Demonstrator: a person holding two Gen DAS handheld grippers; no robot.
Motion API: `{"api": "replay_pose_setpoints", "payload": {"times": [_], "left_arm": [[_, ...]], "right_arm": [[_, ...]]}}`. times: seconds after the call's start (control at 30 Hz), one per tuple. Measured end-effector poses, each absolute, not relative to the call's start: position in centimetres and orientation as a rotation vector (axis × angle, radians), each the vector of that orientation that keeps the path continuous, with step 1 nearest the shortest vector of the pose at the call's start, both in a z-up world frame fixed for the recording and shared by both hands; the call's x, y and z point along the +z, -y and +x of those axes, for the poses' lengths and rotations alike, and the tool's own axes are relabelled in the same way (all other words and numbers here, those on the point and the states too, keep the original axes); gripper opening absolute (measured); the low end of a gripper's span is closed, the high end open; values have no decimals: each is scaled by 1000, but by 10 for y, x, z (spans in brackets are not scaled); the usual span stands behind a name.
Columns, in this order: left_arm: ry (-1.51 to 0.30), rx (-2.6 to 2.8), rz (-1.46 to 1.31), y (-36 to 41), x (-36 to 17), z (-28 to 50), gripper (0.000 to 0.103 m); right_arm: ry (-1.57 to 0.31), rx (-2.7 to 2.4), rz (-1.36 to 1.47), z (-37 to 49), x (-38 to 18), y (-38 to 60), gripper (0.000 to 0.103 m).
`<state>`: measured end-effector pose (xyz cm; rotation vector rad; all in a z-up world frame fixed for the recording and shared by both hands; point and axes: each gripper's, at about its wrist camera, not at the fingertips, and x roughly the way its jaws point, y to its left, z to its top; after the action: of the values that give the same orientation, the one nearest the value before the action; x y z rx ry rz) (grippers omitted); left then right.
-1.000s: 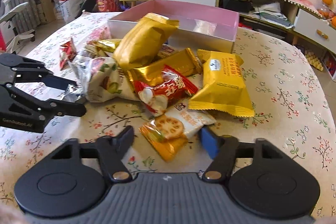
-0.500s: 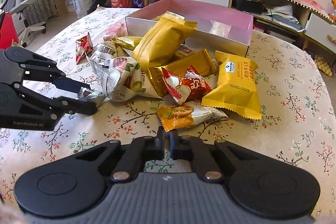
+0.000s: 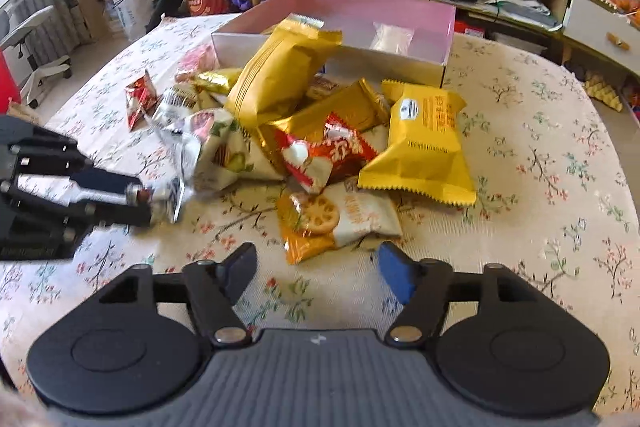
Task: Organize snacks
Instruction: 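Grasp the silver chocolate packet with left gripper while right grasps lotus-chip packet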
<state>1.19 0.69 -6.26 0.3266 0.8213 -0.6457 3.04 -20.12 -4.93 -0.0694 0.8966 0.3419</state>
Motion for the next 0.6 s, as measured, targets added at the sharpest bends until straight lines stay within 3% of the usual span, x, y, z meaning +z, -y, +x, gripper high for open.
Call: {"api": "replay_pose_setpoints", "payload": {"times": [0.03,0.2,0.33,0.43,0.5,0.6], "left_arm": [[-826,-647,325,-6,-64,13,45],[-823,-635,296,-7,-69,16,57],[-829,-625,254,-10,-71,21,59],[-825,-621,246,-9,-70,21,57],[-824,-622,246,-7,-70,21,53],[-827,-643,254,-3,-68,20,33]], "right_arm": [[-888,348,-87,33,-51,199,72],[-858,352,-168,44,-59,192,85],[-849,353,-152,47,-60,196,87],[-842,333,-122,49,-59,200,76],[-836,327,-121,49,-57,200,57],[-846,336,-117,49,-55,202,51]]}}
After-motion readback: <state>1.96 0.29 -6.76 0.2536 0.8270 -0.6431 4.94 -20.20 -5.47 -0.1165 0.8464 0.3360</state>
